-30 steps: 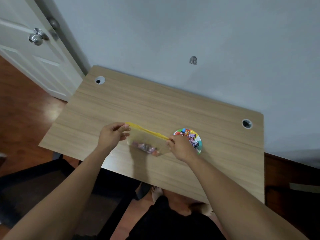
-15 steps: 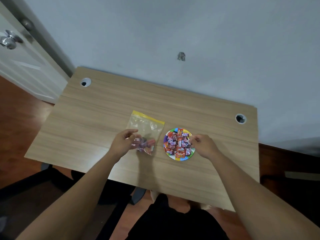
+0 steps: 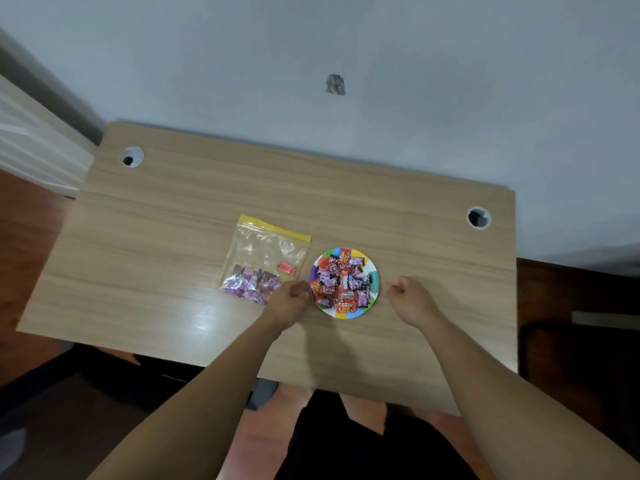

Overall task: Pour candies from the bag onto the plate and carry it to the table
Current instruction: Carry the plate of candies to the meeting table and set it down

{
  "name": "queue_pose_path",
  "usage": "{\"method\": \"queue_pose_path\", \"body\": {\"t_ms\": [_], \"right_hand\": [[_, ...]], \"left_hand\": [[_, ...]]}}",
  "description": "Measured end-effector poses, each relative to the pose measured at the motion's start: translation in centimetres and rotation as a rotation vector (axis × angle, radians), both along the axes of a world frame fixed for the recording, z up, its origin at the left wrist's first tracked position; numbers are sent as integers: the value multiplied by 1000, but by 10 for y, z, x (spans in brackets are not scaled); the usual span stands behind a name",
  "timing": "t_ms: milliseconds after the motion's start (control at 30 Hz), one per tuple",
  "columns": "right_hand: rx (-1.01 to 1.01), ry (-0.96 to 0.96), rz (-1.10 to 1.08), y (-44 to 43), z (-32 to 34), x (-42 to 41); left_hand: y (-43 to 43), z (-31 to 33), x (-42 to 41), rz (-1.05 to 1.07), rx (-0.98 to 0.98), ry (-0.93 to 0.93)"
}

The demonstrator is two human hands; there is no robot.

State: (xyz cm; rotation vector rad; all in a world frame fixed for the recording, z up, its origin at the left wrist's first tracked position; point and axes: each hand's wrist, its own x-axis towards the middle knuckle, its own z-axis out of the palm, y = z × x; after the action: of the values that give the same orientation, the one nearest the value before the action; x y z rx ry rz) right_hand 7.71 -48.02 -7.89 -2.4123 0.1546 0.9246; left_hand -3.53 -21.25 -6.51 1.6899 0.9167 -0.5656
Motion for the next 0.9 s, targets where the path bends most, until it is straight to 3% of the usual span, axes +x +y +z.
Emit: {"method": "queue_pose_path", "body": {"t_ms": [200, 433, 633, 900], "right_hand": [[62, -37, -55, 4, -23, -3], [126, 0, -145, 6, -48, -1], [190, 12, -212, 3, -59, -1], [217, 44, -231, 1, -51, -10]], "left_hand": [[-26, -16, 3, 1, 44, -4], [-33, -89, -10, 138, 17, -15], [-46, -51, 2, 148, 86, -46], [-45, -70, -9, 203, 34, -79]]}}
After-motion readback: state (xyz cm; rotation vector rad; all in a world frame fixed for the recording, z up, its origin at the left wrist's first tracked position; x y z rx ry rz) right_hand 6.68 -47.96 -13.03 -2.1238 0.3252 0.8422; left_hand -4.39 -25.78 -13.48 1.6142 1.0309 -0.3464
